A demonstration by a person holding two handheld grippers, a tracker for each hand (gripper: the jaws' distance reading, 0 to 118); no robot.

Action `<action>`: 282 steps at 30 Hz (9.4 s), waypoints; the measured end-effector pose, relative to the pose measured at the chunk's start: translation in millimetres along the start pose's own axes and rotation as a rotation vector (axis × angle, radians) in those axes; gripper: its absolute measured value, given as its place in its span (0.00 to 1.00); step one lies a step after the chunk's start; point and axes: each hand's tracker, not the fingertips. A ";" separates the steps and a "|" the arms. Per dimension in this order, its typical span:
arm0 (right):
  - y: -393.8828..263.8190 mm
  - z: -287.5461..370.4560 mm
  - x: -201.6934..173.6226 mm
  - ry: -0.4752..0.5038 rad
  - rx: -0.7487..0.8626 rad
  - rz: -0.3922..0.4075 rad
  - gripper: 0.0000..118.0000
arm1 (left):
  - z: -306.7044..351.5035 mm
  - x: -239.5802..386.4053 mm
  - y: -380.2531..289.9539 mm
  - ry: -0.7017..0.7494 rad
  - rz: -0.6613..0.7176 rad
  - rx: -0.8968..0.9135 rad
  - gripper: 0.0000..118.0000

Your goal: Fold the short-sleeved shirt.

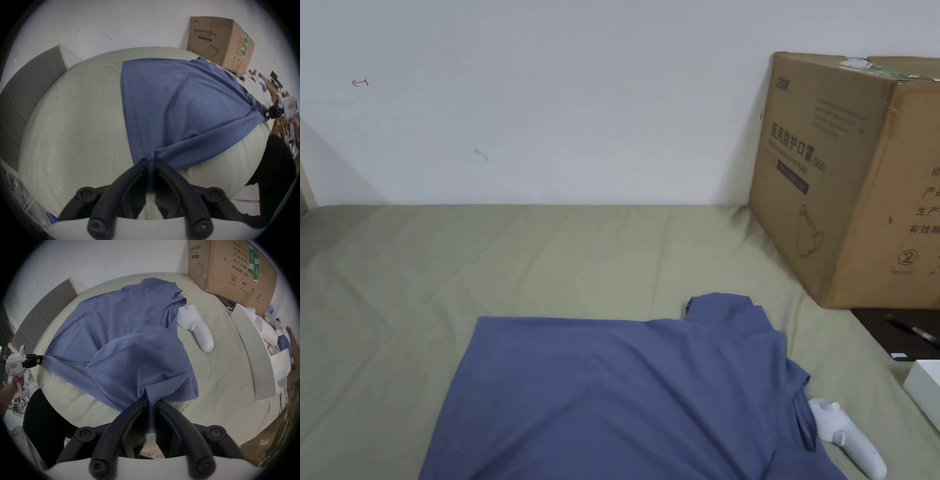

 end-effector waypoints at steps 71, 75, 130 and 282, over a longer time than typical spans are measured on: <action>-9.1 30.1 12.7 -0.003 0.165 -0.184 0.92 | 24.1 14.2 1.6 -0.096 0.269 0.091 0.02; -13.9 3.1 12.6 -0.002 0.023 -0.149 0.89 | 22.0 17.7 2.1 -0.083 0.256 0.068 0.02; 168.0 -71.3 6.9 -0.070 -0.118 -0.064 0.13 | -66.6 -25.9 132.2 0.016 0.211 -0.045 0.25; 67.3 96.9 -73.5 0.160 0.436 0.001 0.00 | -51.3 -26.5 239.5 -0.028 0.222 -0.024 0.03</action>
